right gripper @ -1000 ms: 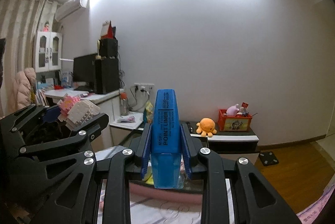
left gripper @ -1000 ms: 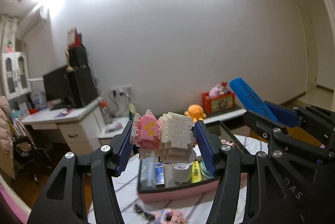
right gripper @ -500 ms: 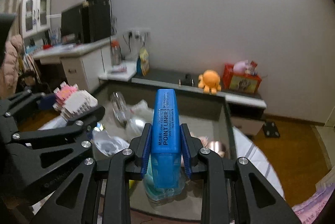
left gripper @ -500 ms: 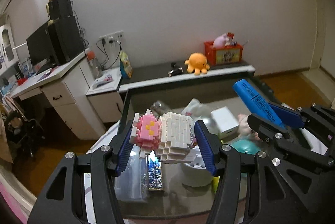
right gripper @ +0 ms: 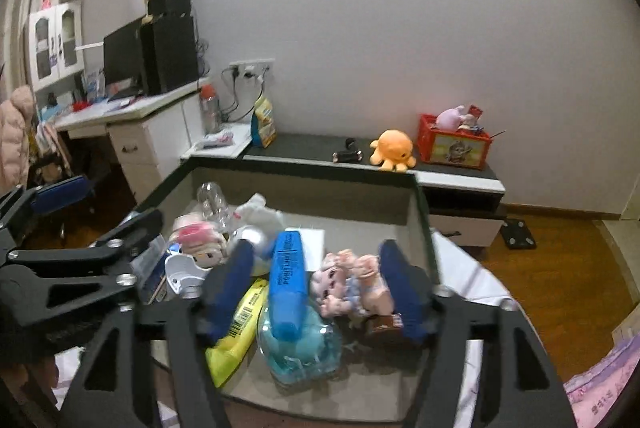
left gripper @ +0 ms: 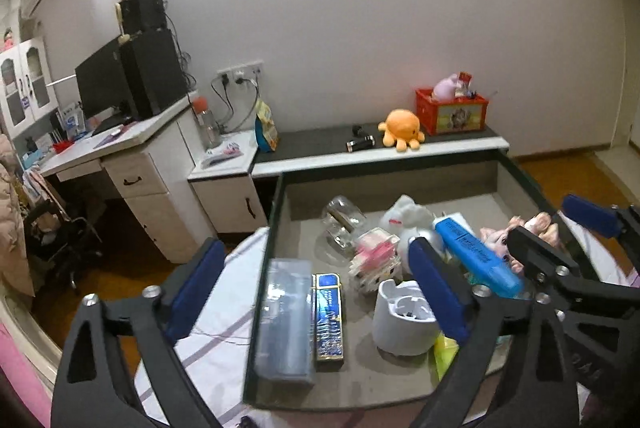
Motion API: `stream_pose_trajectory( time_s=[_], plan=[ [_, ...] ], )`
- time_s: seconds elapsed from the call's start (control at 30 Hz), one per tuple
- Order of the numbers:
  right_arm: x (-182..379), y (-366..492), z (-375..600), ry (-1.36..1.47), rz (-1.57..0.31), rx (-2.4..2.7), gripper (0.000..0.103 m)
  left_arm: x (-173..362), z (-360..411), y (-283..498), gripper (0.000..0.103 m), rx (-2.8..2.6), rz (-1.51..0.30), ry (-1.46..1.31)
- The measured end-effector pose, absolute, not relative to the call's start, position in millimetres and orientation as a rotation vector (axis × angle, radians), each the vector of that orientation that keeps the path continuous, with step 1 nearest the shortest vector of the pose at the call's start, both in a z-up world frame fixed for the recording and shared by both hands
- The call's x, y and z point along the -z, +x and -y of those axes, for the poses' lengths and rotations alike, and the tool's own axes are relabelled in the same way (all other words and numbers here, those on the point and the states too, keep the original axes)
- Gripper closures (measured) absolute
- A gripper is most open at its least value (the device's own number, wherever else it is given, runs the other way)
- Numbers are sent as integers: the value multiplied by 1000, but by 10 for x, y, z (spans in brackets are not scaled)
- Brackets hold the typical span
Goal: Organize rigid objects
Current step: 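Withdraw both open tools from the tray back over the bed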
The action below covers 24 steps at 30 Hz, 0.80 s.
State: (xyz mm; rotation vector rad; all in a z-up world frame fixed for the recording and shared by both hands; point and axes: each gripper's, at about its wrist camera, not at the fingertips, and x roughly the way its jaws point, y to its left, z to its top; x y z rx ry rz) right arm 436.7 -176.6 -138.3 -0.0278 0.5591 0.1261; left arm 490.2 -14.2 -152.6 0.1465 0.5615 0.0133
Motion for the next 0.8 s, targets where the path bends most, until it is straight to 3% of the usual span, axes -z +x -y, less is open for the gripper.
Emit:
stream_pose_trajectory(
  time_s=[0.17, 0.27, 0.47, 0.8],
  plan=[
    [1130, 4058, 1828, 16, -502, -154, 17, 1253, 58, 4513, 0, 6, -487, 125],
    [964, 3779, 1811, 13, -448, -161, 0, 1085, 3, 4156, 0, 1, -412, 115],
    [776, 3191, 1721, -3, -372, -190, 0, 977, -245, 3444, 0, 2, -369, 107],
    [952, 2724, 1391, -22, -381, -228, 0, 1285, -598, 2878, 0, -12, -432, 101]
  ],
)
